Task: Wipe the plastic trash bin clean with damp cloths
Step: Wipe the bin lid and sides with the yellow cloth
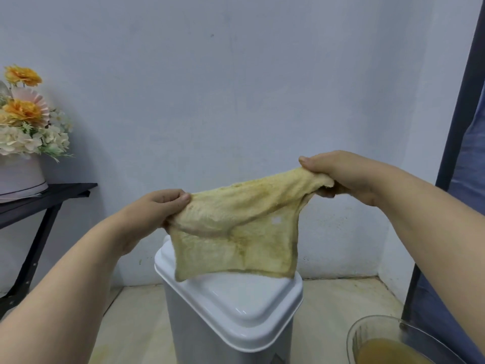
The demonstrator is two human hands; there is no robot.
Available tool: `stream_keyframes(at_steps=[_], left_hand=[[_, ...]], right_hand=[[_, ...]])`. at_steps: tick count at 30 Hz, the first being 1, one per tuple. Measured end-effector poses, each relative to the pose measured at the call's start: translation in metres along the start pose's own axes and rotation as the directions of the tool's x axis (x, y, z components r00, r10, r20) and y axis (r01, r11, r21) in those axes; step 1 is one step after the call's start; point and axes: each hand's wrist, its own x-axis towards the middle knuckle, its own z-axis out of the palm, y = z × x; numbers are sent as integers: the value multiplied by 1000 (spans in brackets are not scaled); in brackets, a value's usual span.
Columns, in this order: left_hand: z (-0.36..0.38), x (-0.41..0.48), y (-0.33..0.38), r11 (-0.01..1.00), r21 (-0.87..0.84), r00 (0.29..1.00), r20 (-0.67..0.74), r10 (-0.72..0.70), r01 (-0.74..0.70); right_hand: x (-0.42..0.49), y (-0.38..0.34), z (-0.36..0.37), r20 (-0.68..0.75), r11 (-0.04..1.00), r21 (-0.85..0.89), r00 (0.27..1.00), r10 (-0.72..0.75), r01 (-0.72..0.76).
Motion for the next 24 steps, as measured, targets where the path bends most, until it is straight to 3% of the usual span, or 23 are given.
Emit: stream_keyframes(at_steps=[2, 3, 5, 7, 10, 12, 16, 19, 24], left_hand=[[5, 4, -12, 996, 46, 995, -69, -76, 79], [10, 7, -20, 976, 175, 984, -141, -104, 129], [23, 11, -33, 835, 520, 969, -242, -57, 179], [33, 11, -42, 782, 619, 993, -118, 1, 73], [40, 4, -41, 896, 443, 974, 216, -74, -30], [47, 3, -43, 903, 428, 943, 313, -115, -32], [60, 7, -43, 802, 583, 946, 316, -76, -130], [64, 7, -39, 717, 669, 956, 294, -15, -195], [73, 8, -35, 702, 709, 975, 196, -104, -68]], right_hand=[[4, 11, 13, 28, 996, -45, 996, 83, -82], [6, 20, 22, 25, 986, -118, 992, 123, -119], [9, 42, 42, -14, 923, -355, 988, 157, -151], [8, 65, 60, -7, 871, -481, 994, 108, -98], [-2, 84, 78, 245, 955, -290, 960, 132, -57], [-8, 96, 86, 323, 977, -197, 936, 143, -82], [-13, 118, 89, 258, 992, 9, 959, 119, -126], [-17, 127, 84, 246, 980, 28, 952, 184, -196], [-17, 131, 89, 225, 953, 186, 955, 195, -239]])
